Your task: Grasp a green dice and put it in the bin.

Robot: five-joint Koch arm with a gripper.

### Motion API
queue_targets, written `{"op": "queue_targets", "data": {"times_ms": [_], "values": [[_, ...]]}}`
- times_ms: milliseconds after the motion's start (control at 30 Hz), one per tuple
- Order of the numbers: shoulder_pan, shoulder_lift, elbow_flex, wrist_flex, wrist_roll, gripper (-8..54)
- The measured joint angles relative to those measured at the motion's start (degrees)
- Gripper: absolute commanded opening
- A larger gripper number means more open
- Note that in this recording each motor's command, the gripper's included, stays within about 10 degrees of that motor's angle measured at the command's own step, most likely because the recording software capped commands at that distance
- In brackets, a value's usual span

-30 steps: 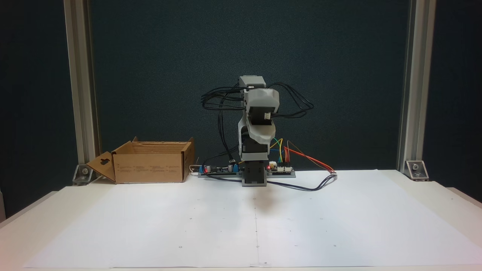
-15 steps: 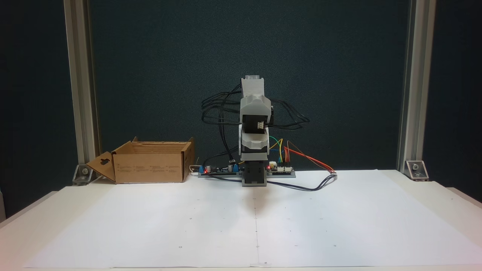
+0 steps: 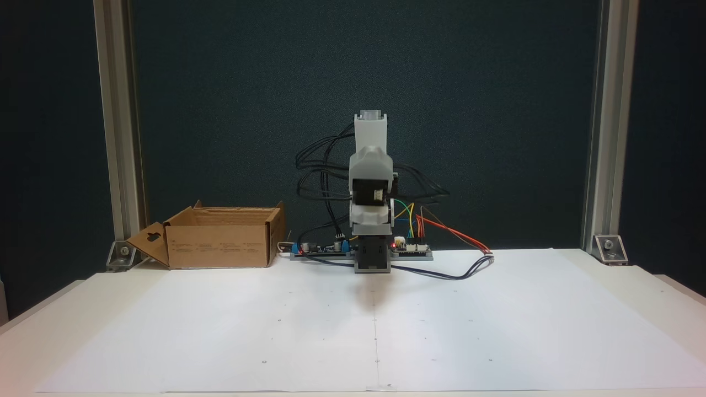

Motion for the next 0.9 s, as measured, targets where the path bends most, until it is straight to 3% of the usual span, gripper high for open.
{"op": "queue_targets", "data": {"times_ms": [900], "values": [[1.5, 0.0, 12.2, -13.2, 0.0, 44.6]]}}
